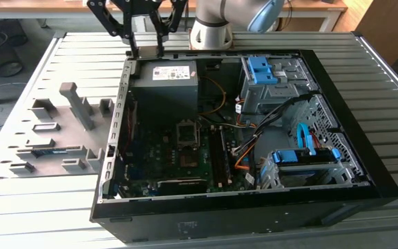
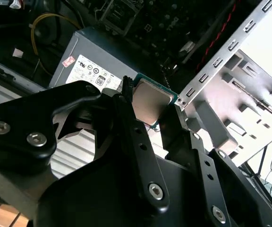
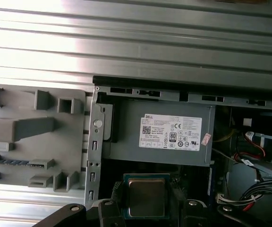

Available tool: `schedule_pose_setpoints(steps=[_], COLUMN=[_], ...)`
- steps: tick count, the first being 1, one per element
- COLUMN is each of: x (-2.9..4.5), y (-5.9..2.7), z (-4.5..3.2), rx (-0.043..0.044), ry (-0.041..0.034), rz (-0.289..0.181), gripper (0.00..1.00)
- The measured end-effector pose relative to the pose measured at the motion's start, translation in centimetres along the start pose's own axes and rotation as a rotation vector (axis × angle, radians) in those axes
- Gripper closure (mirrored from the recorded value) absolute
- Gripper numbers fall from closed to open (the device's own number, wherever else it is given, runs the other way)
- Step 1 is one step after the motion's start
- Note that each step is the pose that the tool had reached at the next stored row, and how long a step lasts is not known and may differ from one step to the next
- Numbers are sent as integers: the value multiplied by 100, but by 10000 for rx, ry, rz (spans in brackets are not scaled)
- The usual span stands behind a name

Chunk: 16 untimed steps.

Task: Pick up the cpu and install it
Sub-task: 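Pick up the cpu and move it towards the insertion slot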

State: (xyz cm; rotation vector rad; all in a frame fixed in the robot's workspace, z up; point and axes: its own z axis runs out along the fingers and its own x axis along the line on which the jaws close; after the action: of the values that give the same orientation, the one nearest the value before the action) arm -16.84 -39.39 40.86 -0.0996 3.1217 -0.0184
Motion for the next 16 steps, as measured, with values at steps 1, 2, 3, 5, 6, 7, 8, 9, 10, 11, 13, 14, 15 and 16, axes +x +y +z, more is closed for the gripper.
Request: schedule_pose_setpoints(steps=[1,2,3,5,6,7,8,9,10,11,13,14,15,16], x=[-22,-45,-67,-112,-136,-159,-183,-211,-241,-271,-340,-373,-405,-437], y=[-1,-3,-4,-7,-9,-10,-12,-14,-15,-17,-21,-24,-26,-28], z=[1,2,3,5,6,7,8,9,11,12,16,18,19,21], rx=[-1,0,0,0,0,0,0,0,0,0,-1,-1,-1,-1], ry=[0,0,1,1,2,2,3,3,5,6,8,10,12,13], rz=[0,0,0,-1,0,0,0,1,1,0,1,0,0,0], gripper=[53,53,53,53,53,53,53,53,53,53,53,53,53,53])
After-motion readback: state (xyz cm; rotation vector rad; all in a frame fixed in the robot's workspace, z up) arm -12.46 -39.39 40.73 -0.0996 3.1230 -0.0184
